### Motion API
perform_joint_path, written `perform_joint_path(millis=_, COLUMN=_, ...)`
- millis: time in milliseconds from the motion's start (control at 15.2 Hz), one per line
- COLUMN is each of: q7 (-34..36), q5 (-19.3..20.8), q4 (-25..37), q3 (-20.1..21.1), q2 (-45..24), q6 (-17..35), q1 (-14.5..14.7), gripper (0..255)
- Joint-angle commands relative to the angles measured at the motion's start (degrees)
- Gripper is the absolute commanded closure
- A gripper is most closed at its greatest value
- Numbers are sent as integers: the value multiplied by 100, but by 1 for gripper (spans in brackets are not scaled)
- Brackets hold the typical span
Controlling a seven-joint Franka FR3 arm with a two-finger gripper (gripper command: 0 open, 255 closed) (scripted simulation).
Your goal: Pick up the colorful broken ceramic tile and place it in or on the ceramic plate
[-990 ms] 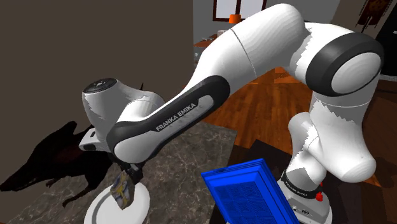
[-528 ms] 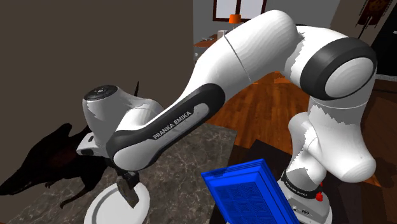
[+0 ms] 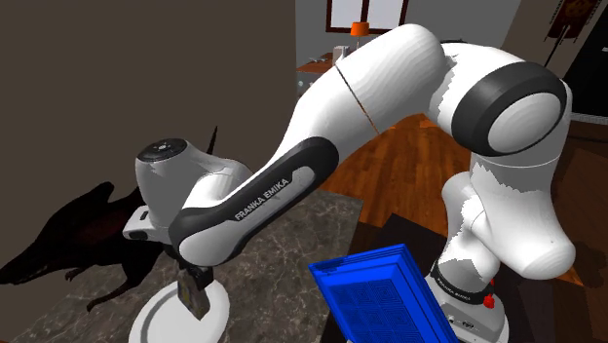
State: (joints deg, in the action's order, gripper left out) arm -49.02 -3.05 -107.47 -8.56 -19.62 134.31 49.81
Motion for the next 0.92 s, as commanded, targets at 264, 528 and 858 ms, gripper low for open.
perform_joint_path(millis=264, q7=15, q5=28, q4=-113, q3=-7, q2=-258, q6=-38, q1=-30, gripper=255)
perform_joint_path(millis=528, q7=-47, q5=22, q4=-241, q3=-23, q2=-203, q6=31, q1=-65, gripper=0)
perform_joint_path(millis=858, q7=61, q5=99, q4=-1, q3=-32, q2=91, q6=-495, q1=-1, gripper=0)
